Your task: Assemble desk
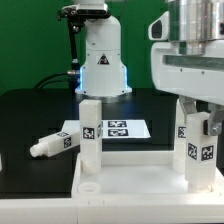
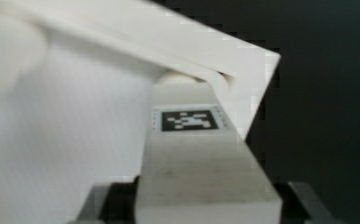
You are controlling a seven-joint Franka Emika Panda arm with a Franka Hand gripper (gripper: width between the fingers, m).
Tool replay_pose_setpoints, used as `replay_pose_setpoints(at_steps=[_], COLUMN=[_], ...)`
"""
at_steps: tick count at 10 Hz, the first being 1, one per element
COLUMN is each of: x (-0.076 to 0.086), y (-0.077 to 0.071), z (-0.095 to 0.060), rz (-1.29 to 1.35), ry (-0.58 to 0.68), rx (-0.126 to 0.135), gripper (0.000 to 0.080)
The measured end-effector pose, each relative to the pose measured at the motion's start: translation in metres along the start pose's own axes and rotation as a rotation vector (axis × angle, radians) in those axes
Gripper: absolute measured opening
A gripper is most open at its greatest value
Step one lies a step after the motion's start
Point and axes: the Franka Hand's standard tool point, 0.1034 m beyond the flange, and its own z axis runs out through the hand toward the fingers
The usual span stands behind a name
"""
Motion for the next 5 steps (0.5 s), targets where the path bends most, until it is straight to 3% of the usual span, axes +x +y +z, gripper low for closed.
replay_pose_setpoints(at_steps=[3, 5], x=[0.0003, 0.0001], y=[0.0003, 0.0015], z=[0.0001, 0.0003], rz=[0.195, 0.089], ry=[-0.028, -0.028], rx=[0.005, -0.005], gripper=[0.0285, 0.0286])
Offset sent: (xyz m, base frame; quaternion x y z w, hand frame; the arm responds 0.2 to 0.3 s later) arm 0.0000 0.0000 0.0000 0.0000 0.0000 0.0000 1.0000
